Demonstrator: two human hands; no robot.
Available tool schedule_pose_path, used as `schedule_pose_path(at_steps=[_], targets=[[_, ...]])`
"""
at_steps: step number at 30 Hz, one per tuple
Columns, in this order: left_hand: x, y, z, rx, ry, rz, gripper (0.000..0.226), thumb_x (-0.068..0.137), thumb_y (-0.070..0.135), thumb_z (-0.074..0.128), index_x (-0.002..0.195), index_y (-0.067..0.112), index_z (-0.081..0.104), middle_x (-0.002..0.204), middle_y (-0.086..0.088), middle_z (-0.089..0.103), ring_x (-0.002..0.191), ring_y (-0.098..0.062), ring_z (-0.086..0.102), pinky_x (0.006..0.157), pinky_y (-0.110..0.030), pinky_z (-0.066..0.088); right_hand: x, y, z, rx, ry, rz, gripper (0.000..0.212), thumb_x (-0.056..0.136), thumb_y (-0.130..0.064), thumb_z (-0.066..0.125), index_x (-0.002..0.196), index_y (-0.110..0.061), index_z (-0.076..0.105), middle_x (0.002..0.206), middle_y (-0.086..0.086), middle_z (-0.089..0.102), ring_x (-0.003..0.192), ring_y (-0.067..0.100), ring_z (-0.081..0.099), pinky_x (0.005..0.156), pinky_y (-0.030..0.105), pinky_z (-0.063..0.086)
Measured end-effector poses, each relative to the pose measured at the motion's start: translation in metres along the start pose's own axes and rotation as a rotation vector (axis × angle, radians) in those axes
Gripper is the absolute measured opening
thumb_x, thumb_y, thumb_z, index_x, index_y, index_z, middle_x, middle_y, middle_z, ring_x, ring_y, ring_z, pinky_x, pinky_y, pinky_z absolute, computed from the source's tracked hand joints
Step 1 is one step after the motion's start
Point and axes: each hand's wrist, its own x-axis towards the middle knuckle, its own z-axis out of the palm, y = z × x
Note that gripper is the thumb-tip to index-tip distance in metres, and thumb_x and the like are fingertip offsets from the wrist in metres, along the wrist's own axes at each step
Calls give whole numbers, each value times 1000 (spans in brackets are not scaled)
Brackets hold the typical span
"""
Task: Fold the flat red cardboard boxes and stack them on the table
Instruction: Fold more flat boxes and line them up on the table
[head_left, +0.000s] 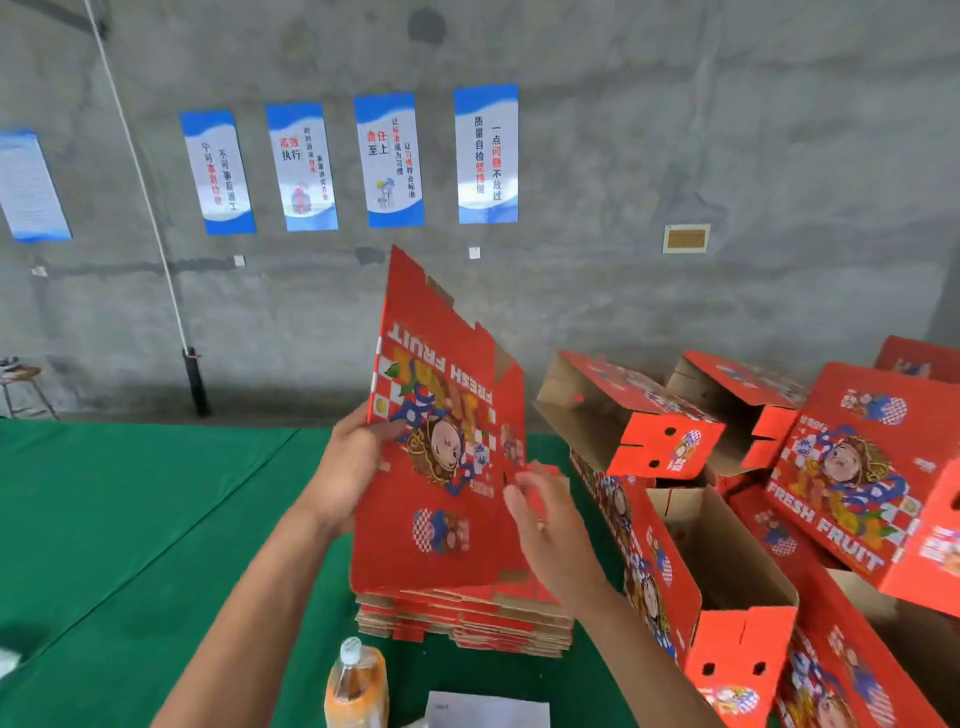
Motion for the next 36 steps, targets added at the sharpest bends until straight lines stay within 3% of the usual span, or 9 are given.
schedule_pose_path(at_steps=[3,9,12,18,22,24,27,30,36], targets=[[-9,-8,-31,-52,-85,-98,31,88,7,65,116,12,77,115,-29,73,83,-40,75,84,-57,61,0,40,-40,-30,188,159,60,95,-80,30,95,-27,57,98,-7,64,91,13,61,82,32,43],[-16,-51,-40,-33,-213,-259,84,62,29,89,135,-4,60,113,-30,73,84,-35,77,93,-52,58,-19,97,-92,142,221,546,72,98,-71,37,150,-23,50,147,9,58,134,32,54,114,40,39],[-23,-90,-30,-102,-187,-369,87,59,43,93,131,1,67,119,-31,70,85,-38,76,99,-61,53,-36,108,-108,238,311,549,69,96,-71,45,137,-18,61,132,5,68,120,23,63,109,41,45],[-23,-150,-1,-88,-228,-390,68,74,49,88,125,6,73,122,-29,70,90,-38,74,78,-37,62,-75,111,-147,517,386,605,67,87,-83,43,111,-30,77,108,-5,79,99,10,75,81,33,56],[-56,-186,44,213,-462,-351,77,71,80,76,138,50,54,122,16,74,110,-11,73,83,-28,60,-98,106,-159,487,180,612,65,99,-76,30,122,-34,74,123,3,75,116,24,71,103,49,53],[-70,-210,66,195,-332,-287,67,79,82,61,140,59,42,122,30,69,115,2,67,90,-26,58,-107,106,-162,360,164,626,61,101,-70,26,126,-33,68,126,1,72,121,26,67,111,53,45],[-78,-239,81,56,-162,-273,62,86,74,53,141,46,53,135,12,68,127,-15,63,111,-47,48,-118,103,-167,137,124,648,47,103,-63,28,129,-36,56,132,-3,62,127,23,60,111,47,44],[-94,-259,83,14,-132,-236,69,78,84,62,133,42,61,123,11,75,111,-9,72,89,-29,59,-131,98,-184,35,155,610,35,97,-70,37,114,-53,63,110,-28,67,104,-9,67,90,23,52],[-117,-278,103,-69,-196,-229,74,81,74,69,146,59,38,133,4,69,116,-24,71,85,-47,63,-153,105,-224,134,110,574,62,84,-95,32,122,-57,63,118,-12,75,113,9,70,100,42,52]])
